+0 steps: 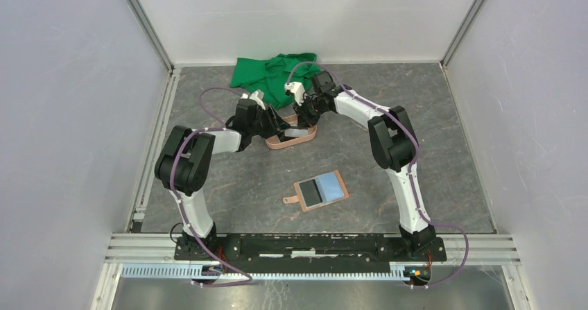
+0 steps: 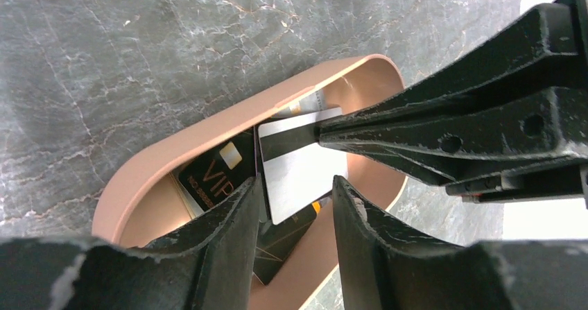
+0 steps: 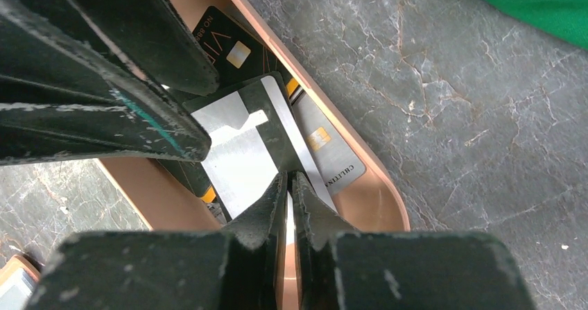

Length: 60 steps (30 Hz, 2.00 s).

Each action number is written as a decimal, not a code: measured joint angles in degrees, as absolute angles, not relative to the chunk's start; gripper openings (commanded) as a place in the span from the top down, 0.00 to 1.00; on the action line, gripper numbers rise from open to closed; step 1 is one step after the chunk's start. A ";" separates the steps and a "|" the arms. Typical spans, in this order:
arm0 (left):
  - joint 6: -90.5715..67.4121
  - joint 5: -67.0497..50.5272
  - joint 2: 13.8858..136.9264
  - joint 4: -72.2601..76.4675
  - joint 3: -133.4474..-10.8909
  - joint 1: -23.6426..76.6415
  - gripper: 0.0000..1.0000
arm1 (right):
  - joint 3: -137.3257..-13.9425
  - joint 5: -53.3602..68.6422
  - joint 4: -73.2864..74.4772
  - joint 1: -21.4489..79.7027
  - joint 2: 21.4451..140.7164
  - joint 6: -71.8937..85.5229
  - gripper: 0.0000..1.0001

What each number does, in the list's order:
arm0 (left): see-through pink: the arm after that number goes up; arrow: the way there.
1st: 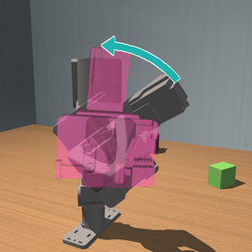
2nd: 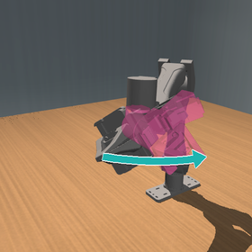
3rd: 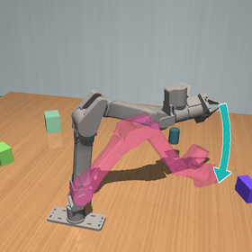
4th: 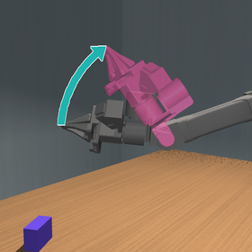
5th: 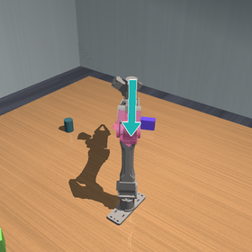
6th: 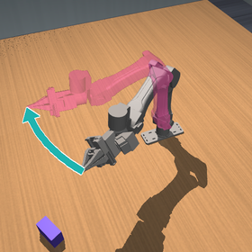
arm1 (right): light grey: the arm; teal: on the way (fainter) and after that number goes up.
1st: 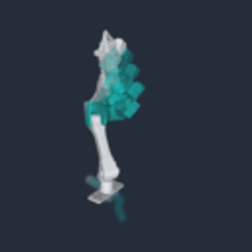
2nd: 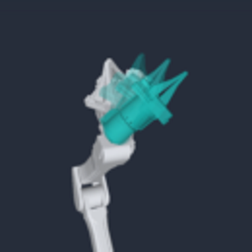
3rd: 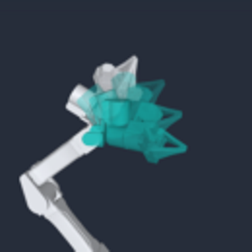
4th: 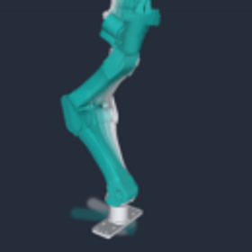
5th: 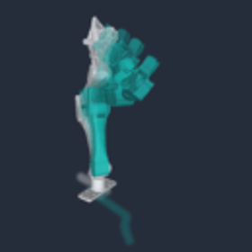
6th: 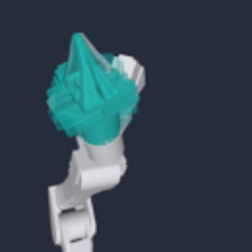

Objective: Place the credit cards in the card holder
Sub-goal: Pick up the credit card from the storage box.

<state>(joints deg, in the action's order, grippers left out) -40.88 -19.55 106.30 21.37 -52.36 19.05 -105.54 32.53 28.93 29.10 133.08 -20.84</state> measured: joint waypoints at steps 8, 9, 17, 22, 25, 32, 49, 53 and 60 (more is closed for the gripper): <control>-40.16 -19.09 108.18 17.91 -55.55 19.05 0.52 | -105.54 33.06 28.69 28.91 133.19 -20.62 0.89; -39.79 -18.87 108.18 17.56 -55.70 19.05 0.52 | -105.54 33.19 28.62 28.91 133.23 -20.60 0.89; -38.92 -19.38 108.18 15.84 -56.64 19.09 0.53 | -105.54 34.13 27.92 28.86 133.58 -20.29 0.89; -38.96 -20.12 108.20 15.97 -56.64 19.03 0.54 | -105.62 34.70 27.88 28.71 133.71 -19.94 0.89; -39.03 -20.67 108.22 16.25 -56.49 18.98 0.56 | -105.62 34.85 27.88 28.62 133.73 -19.75 0.89; -41.56 -22.61 108.77 19.05 -54.96 18.70 0.79 | -105.62 36.34 27.90 28.01 133.88 -19.53 0.89; -50.35 -24.40 110.17 30.57 -51.13 18.33 0.98 | -104.75 42.48 25.41 26.33 133.62 -18.70 0.76; -50.52 -24.67 110.17 32.10 -51.13 18.37 0.98 | -103.98 44.14 25.34 26.11 132.20 -18.85 0.60; -51.51 -25.89 110.17 34.33 -51.13 18.50 0.98 | -101.69 45.58 25.36 26.22 127.52 -22.76 0.34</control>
